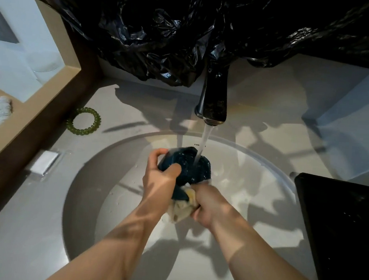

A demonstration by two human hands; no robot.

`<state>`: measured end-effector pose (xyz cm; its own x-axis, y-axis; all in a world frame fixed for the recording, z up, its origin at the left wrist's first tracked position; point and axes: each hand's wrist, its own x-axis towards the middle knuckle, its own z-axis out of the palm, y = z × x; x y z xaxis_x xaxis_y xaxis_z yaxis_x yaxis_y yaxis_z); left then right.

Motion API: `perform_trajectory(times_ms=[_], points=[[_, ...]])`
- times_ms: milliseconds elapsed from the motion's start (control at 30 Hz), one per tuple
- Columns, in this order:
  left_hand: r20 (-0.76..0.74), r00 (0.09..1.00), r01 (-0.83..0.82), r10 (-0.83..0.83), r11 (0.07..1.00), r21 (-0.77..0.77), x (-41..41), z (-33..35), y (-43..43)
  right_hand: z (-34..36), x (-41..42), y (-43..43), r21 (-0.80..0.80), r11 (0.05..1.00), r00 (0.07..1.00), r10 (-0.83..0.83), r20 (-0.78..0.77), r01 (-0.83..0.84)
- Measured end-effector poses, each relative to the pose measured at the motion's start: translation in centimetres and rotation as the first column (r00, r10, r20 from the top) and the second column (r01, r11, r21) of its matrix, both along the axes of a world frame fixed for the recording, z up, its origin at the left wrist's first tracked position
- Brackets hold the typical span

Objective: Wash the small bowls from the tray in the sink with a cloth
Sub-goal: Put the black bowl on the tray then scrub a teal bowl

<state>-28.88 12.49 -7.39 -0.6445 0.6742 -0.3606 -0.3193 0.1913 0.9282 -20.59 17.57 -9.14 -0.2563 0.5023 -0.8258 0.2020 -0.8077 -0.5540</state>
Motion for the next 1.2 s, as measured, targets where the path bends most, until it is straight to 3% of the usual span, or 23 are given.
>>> perform_trajectory(times_ms=[67, 133, 267, 300, 367, 467, 500, 567, 600, 667, 700, 767, 867, 933, 1133, 1200], points=[[-0.022, 0.998, 0.063, -0.062, 0.998, 0.031, -0.3, 0.2, 0.1, 0.2, 0.2, 1.0, 0.219, 0.971, 0.971, 0.04, 0.236, -0.094], [-0.045, 0.991, 0.131, -0.129, 0.991, 0.036, -0.5, 0.3, 0.2, 0.6, 0.8, 2.3, 0.408, 0.875, 0.894, 0.062, 0.444, -0.263], [-0.032, 0.963, 0.267, -0.269, 0.962, -0.059, -0.4, 0.0, 0.4, 1.7, 1.7, 3.7, 0.586, 0.536, 0.744, 0.127, 0.656, -0.608], [-0.002, 0.963, 0.267, -0.268, 0.962, -0.062, -0.3, -0.1, 0.5, 1.7, 1.9, 3.7, 0.595, 0.47, 0.721, 0.142, 0.678, -0.652], [0.04, 0.972, 0.233, -0.23, 0.968, -0.091, -0.1, -0.4, 0.6, 1.9, 2.3, 3.3, 0.641, 0.427, 0.743, 0.12, 0.658, -0.637], [0.079, 0.989, 0.14, -0.128, 0.976, -0.169, -0.3, -0.8, 0.7, 3.3, 2.7, 2.6, 0.862, 0.308, 0.888, -0.095, 0.45, -0.403], [0.08, 0.992, 0.115, -0.101, 0.972, -0.204, -0.4, -1.0, 0.7, 3.8, 2.5, 2.4, 0.911, 0.324, 0.939, -0.142, 0.313, -0.255], [0.099, 0.994, 0.068, -0.046, 0.969, -0.239, -0.5, -1.1, 0.8, 4.9, 1.8, 1.6, 0.876, 0.482, 0.996, -0.079, 0.052, -0.007], [0.116, 0.993, 0.036, -0.008, 0.97, -0.242, -0.6, -1.1, 0.9, 5.1, 1.4, 1.1, 0.802, 0.597, 1.0, 0.0, -0.023, 0.019], [0.152, 0.988, -0.002, 0.037, 0.975, -0.22, -0.9, -1.3, 1.1, 5.0, 1.1, 0.1, 0.645, 0.736, 0.97, 0.239, 0.035, -0.205], [0.154, 0.988, -0.001, 0.032, 0.979, -0.202, -0.9, -1.3, 1.1, 4.9, 1.2, -0.1, 0.597, 0.718, 0.926, 0.354, 0.129, -0.358], [0.148, 0.989, 0.013, 0.013, 0.984, -0.176, -1.0, -1.2, 1.0, 4.7, 1.3, -0.2, 0.58, 0.579, 0.818, 0.451, 0.358, -0.573], [0.14, 0.989, 0.067, -0.047, 0.987, -0.143, -0.8, -1.0, 1.0, 4.3, 0.7, -0.1, 0.563, 0.346, 0.66, 0.419, 0.623, -0.751], [0.16, 0.982, 0.123, -0.104, 0.985, -0.118, -0.6, -0.6, 1.0, 4.5, 0.1, -0.1, 0.526, 0.24, 0.576, 0.415, 0.704, -0.816], [0.206, 0.969, 0.159, -0.135, 0.981, -0.107, -1.1, 0.0, 0.7, 4.9, 0.2, 0.8, 0.515, 0.399, 0.64, 0.605, 0.474, -0.759], [0.21, 0.969, 0.156, -0.133, 0.982, -0.102, -1.0, -0.2, 0.8, 5.2, 0.7, 0.9, 0.47, 0.395, 0.599, 0.665, 0.447, -0.789]])
